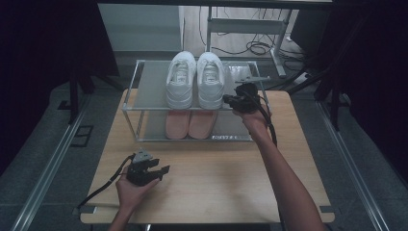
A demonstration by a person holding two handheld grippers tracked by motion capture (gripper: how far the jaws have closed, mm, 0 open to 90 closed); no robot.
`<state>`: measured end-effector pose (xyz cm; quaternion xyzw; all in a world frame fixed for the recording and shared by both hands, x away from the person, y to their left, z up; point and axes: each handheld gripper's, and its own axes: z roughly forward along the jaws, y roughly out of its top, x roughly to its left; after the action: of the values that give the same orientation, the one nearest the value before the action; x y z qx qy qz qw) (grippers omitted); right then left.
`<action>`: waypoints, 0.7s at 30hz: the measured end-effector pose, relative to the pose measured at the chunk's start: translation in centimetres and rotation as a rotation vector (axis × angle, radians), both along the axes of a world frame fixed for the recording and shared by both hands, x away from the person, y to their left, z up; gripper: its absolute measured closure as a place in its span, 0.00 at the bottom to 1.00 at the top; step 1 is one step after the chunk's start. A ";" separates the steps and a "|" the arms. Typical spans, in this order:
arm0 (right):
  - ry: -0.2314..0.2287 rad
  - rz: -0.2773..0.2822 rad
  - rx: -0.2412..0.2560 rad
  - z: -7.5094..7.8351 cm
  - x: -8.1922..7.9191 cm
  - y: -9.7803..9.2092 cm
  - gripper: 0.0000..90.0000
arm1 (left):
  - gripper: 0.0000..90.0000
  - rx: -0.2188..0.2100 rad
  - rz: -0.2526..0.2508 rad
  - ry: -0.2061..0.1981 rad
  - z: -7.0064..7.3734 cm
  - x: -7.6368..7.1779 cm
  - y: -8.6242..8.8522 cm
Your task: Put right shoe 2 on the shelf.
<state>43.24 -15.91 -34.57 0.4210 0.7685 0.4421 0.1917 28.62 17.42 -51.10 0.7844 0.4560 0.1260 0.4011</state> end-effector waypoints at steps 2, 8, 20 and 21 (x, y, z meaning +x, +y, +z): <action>-0.001 0.009 0.004 0.0 -0.1 0.4 1.00 | 0.50 -0.001 0.000 -0.001 0.0 0.0 0.0; -0.001 0.022 0.016 -0.1 -0.4 1.2 1.00 | 0.50 -0.002 0.000 0.001 0.0 0.0 0.0; -0.013 0.025 0.027 -0.4 -0.6 1.1 0.99 | 0.50 -0.004 -0.002 0.003 0.0 0.0 -0.1; -0.016 0.025 0.029 -0.4 -0.6 1.0 0.99 | 0.50 -0.002 -0.002 -0.001 0.0 0.0 0.0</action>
<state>42.60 -14.88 -35.02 0.4107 0.7656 0.4588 0.1861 28.61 17.41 -51.10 0.7843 0.4554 0.1256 0.4021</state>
